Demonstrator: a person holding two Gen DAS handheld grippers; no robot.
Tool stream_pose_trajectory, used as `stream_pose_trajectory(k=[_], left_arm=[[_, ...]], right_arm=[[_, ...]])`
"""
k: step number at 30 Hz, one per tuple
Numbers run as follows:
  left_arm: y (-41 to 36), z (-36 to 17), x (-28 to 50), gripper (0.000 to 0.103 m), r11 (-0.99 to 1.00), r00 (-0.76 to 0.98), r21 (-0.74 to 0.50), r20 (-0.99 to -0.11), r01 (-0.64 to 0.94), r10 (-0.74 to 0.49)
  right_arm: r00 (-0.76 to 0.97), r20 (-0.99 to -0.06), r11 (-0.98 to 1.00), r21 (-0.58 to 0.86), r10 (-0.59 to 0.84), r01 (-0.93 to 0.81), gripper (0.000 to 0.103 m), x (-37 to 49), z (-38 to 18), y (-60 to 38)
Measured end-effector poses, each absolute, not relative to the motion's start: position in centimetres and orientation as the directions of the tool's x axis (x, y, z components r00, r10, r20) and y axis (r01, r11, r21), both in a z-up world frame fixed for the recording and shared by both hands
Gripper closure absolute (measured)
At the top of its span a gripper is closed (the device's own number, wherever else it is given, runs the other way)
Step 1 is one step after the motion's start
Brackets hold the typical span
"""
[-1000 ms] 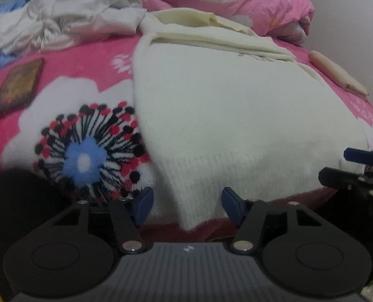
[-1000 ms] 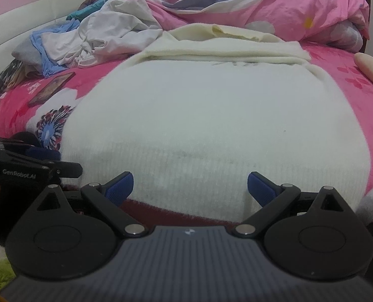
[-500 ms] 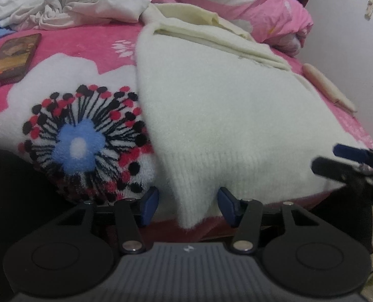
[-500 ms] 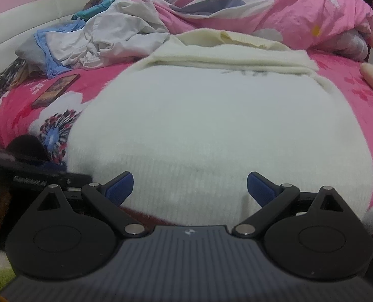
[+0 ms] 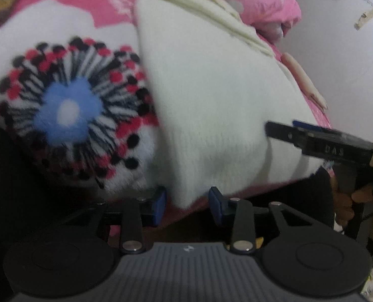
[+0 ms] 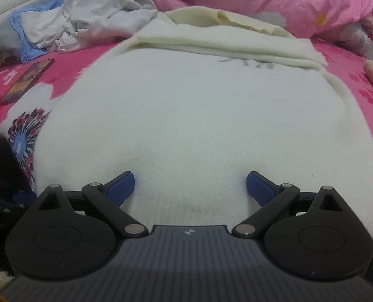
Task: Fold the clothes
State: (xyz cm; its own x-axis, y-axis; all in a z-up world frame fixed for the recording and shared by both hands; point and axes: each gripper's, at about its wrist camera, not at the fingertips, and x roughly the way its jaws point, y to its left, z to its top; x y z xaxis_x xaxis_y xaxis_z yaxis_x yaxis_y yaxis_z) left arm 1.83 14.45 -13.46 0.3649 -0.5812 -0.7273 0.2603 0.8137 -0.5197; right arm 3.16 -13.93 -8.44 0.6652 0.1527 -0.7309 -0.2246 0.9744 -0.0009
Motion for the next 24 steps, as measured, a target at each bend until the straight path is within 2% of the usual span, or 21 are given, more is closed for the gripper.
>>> stream_pose_trajectory(k=[4,9,13,24], left_arm=[[14.0,-13.7,2.2,0.054,0.812,0.349,-0.517,-0.733,0.272,-0.584],[14.2,-14.1,3.2,0.054,0.786,0.334,-0.562,-0.712,0.257,-0.618],[14.0,-14.3,3.5,0.047,0.772,0.323,-0.575,-0.701,0.271,-0.636],[14.3,-15.0,4.2,0.041,0.749,0.286,-0.602,-0.693,0.276,-0.662]], right_arm=[[0.654,-0.745,0.975,-0.017,0.136,-0.221,0.005,3.5,-8.5,-13.5],[0.649,-0.75,0.977,-0.016,0.129,-0.214,0.003,3.8,-8.6,-13.3],[0.656,-0.744,0.978,-0.015,0.127,-0.206,0.002,3.8,-8.8,-13.2],[0.638,-0.762,0.98,-0.022,0.113,-0.2,0.002,4.2,-8.6,-13.0]])
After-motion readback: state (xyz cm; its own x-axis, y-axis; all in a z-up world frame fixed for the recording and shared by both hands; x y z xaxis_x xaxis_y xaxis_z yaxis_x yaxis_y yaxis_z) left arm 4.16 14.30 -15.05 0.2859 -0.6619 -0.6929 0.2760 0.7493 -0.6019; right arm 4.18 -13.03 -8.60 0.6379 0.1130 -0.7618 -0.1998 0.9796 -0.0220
